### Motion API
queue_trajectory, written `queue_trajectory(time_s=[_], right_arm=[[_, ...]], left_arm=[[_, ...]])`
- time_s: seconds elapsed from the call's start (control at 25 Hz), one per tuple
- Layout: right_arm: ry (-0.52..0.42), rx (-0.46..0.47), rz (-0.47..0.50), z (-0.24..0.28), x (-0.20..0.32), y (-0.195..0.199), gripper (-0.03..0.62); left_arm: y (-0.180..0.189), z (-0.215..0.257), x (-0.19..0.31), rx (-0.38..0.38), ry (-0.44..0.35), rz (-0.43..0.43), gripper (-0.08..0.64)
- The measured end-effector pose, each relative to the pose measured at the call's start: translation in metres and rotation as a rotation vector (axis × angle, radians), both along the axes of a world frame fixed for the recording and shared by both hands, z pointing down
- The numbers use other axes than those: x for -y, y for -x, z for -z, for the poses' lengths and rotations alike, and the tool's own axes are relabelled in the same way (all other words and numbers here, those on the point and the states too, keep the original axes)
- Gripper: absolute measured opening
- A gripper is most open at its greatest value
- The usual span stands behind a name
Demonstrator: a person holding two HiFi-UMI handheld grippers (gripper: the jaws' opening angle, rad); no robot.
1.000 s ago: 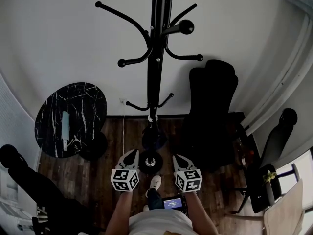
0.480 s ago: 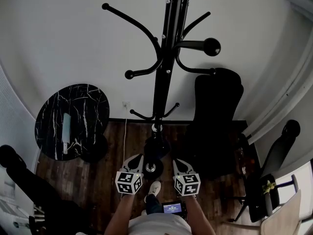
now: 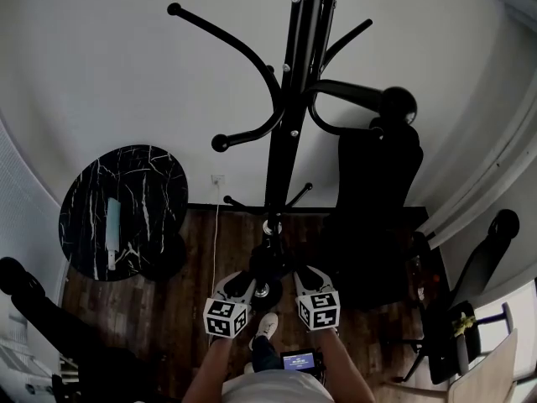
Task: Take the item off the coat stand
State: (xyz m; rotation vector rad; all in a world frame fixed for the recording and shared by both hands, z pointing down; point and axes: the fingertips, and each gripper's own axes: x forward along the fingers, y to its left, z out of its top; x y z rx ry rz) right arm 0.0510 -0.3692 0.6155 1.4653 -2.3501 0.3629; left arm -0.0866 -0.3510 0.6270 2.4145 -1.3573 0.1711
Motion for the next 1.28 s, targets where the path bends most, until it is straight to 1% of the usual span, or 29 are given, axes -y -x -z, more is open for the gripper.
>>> queue_trajectory(time_s=[0.24, 0.48, 0.76, 0.8, 0.84, 0.88, 0.92, 1.08, 1.28], right_arm=[[0.003, -0.019, 0.010, -0.006, 0.015, 0.007, 0.156], [0.006, -0.040, 0.030, -0.012, 0.026, 0.014, 0.170], [0.009, -0.049, 0.033, -0.017, 0.032, 0.019, 0.169], [0.007, -0.049, 0.035, -0.016, 0.032, 0.019, 0.158], [0.005, -0.051, 0.037, -0.016, 0.032, 0.020, 0.134], [0.003, -0.057, 0.039, -0.016, 0.032, 0.021, 0.083], [0.001, -0.067, 0.041, -0.015, 0.032, 0.022, 0.052], [0.003, -0.082, 0.048, -0.016, 0.030, 0.024, 0.031], [0.016, -0.051, 0.043, -0.015, 0.025, 0.023, 0.031]], left_arm=[[-0.001, -0.011, 0.009, -0.001, 0.025, 0.000, 0.127], [-0.005, -0.015, 0.021, -0.002, 0.036, -0.010, 0.127], [-0.011, -0.019, 0.028, 0.010, 0.049, -0.027, 0.127], [-0.011, -0.019, 0.028, 0.010, 0.049, -0.026, 0.124], [-0.011, -0.019, 0.029, 0.009, 0.051, -0.024, 0.108], [-0.010, -0.019, 0.030, 0.007, 0.051, -0.021, 0.090], [-0.009, -0.019, 0.031, 0.007, 0.052, -0.019, 0.076], [-0.010, -0.018, 0.032, 0.015, 0.056, -0.022, 0.038], [-0.011, -0.016, 0.026, 0.013, 0.057, -0.026, 0.032]])
